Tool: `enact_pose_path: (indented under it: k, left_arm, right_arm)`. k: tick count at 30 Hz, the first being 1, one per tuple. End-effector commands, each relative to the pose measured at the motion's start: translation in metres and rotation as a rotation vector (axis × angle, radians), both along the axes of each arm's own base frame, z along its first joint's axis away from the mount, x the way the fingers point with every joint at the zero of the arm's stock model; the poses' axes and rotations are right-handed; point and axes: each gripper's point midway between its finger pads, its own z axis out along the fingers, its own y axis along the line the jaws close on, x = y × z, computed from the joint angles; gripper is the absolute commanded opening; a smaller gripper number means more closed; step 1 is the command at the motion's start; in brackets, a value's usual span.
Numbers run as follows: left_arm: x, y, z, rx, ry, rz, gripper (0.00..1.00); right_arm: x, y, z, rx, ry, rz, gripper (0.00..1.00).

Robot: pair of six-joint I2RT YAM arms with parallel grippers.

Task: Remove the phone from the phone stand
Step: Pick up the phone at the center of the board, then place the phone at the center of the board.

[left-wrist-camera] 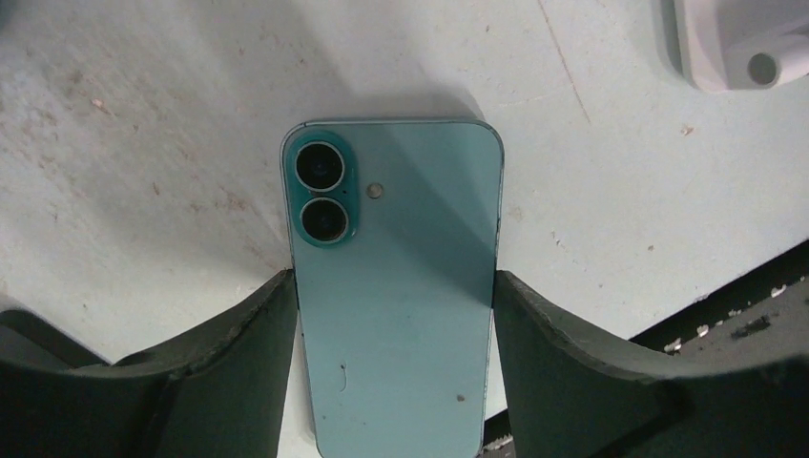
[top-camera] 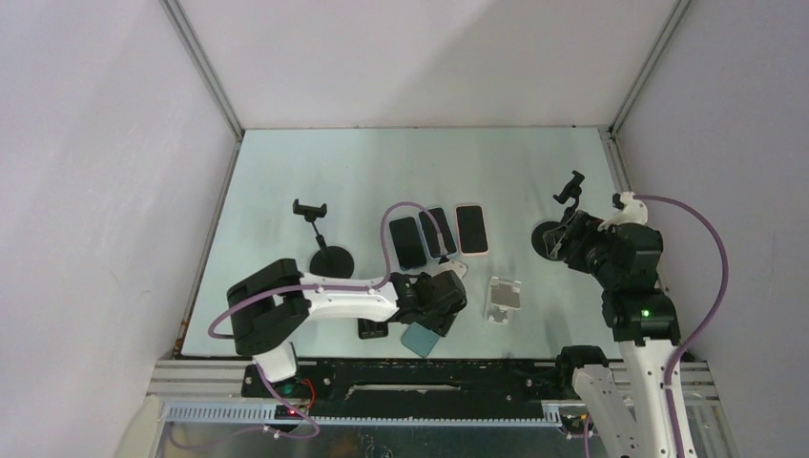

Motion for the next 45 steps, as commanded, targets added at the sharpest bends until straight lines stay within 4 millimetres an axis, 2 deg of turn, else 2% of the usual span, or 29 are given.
enact_pose_path:
  k: [1,8,11,15,16,17,18,19,20,25,27,31,35,38,41,45]
  left_arm:
    - [0.000,-0.002,0.028,-0.101,0.024,0.011,0.34]
    - [0.028,-0.006,0.093,-0.272,-0.075,0.059,0.34]
    - [0.035,-0.008,0.114,-0.330,-0.102,0.061,0.34]
    - [0.042,-0.008,0.143,-0.424,-0.132,0.070,0.34]
    - [0.046,-0.008,0.156,-0.467,-0.148,0.076,0.34]
    - [0.044,-0.008,0.161,-0.493,-0.143,0.071,0.34]
    - [0.048,-0.008,0.178,-0.549,-0.166,0.076,0.34]
    - [0.047,-0.007,0.185,-0.578,-0.166,0.073,0.34]
    - [0.048,-0.006,0.203,-0.635,-0.187,0.070,0.34]
    - [0.051,0.005,0.266,-0.814,-0.245,0.047,0.34]
    - [0.046,0.007,0.294,-0.892,-0.259,0.005,0.34]
    - [0.036,0.007,0.332,-0.987,-0.276,-0.068,0.34]
    - [0.033,0.006,0.365,-1.074,-0.299,-0.104,0.34]
    - [0.031,0.006,0.383,-1.126,-0.304,-0.127,0.33]
    - [0.029,0.006,0.406,-1.189,-0.324,-0.154,0.33]
    - [0.023,0.004,0.425,-1.235,-0.334,-0.197,0.33]
  right_arm:
    - [-0.001,0.008,0.037,0.034,-0.142,0.031,0.70]
    - [-0.011,0.018,0.045,0.059,-0.174,0.086,0.71]
    - [-0.013,0.026,0.050,0.070,-0.202,0.136,0.71]
    - [-0.024,0.049,0.062,0.096,-0.275,0.291,0.72]
    - [-0.029,0.058,0.064,0.103,-0.290,0.356,0.72]
    - [-0.031,0.063,0.069,0.104,-0.321,0.392,0.72]
    - [-0.037,0.072,0.072,0.121,-0.335,0.452,0.72]
    - [-0.038,0.077,0.077,0.134,-0.365,0.483,0.72]
    - [-0.045,0.086,0.081,0.157,-0.376,0.546,0.72]
    - [-0.060,0.116,0.098,0.318,-0.405,0.768,0.73]
    - [-0.061,0.123,0.101,0.388,-0.386,0.823,0.74]
    - [-0.061,0.135,0.112,0.474,-0.400,0.884,0.76]
    - [-0.078,0.157,0.126,0.514,-0.466,0.998,0.84]
    - [-0.093,0.176,0.133,0.535,-0.499,1.082,0.90]
    - [-0.097,0.188,0.137,0.563,-0.510,1.123,0.93]
    - [-0.095,0.200,0.139,0.611,-0.494,1.153,0.99]
